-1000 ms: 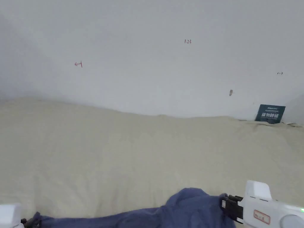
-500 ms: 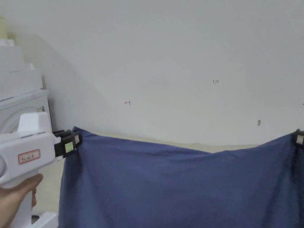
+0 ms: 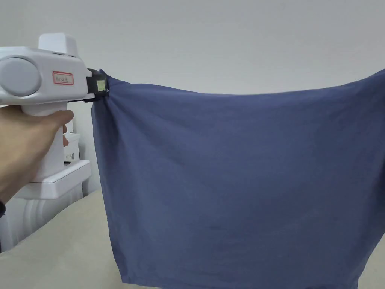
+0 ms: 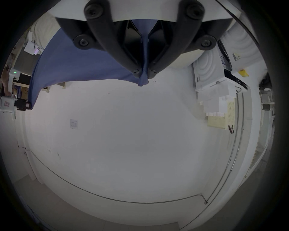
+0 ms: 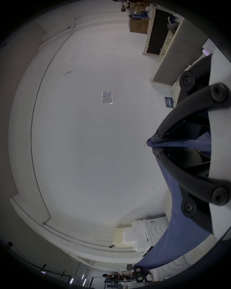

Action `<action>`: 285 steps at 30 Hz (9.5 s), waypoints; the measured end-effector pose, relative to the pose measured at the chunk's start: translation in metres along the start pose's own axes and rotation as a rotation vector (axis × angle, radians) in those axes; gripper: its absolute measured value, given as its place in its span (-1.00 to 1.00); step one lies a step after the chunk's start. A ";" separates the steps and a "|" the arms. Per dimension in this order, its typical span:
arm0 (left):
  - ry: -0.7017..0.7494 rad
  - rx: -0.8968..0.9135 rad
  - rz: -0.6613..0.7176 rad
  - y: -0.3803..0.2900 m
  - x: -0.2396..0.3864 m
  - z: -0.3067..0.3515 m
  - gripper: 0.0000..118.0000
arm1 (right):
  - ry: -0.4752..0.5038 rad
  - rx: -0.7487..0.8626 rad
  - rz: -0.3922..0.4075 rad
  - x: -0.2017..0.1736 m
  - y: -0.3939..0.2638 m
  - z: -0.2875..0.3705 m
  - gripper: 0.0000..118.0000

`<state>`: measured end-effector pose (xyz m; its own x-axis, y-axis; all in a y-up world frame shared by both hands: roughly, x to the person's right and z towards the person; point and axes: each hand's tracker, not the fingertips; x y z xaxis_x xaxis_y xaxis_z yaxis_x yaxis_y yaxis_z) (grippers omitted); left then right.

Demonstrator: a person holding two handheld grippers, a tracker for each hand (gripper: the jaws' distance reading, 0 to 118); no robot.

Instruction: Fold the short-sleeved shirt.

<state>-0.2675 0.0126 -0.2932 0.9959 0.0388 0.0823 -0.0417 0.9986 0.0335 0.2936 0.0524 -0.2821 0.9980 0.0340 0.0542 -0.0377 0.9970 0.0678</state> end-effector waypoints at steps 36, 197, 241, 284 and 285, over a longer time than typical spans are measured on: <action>0.012 -0.109 -0.034 -0.035 0.005 -0.244 -0.92 | -0.175 -0.086 -0.038 -0.009 -0.046 -0.217 -0.94; -0.106 -1.087 -0.065 -0.505 0.032 0.102 -0.98 | 0.055 -1.127 -0.062 0.007 -0.559 0.158 0.03; -0.108 -1.091 0.001 -0.495 0.011 -0.186 -0.97 | 0.038 -1.011 -0.240 -0.004 -0.519 -0.103 -0.94; -0.032 -0.244 -0.042 -0.331 0.065 0.184 -1.00 | 0.080 -0.302 -0.109 -0.110 -0.362 0.210 -1.00; 0.010 -0.255 -0.013 -0.332 0.066 0.183 -1.00 | 0.096 -0.323 -0.136 -0.109 -0.362 0.209 -1.00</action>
<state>-0.2031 -0.3231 -0.1167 0.9970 0.0247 0.0736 -0.0081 0.9759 -0.2179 0.1881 -0.3267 -0.1046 0.9936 -0.1093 -0.0283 0.0987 0.9629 -0.2510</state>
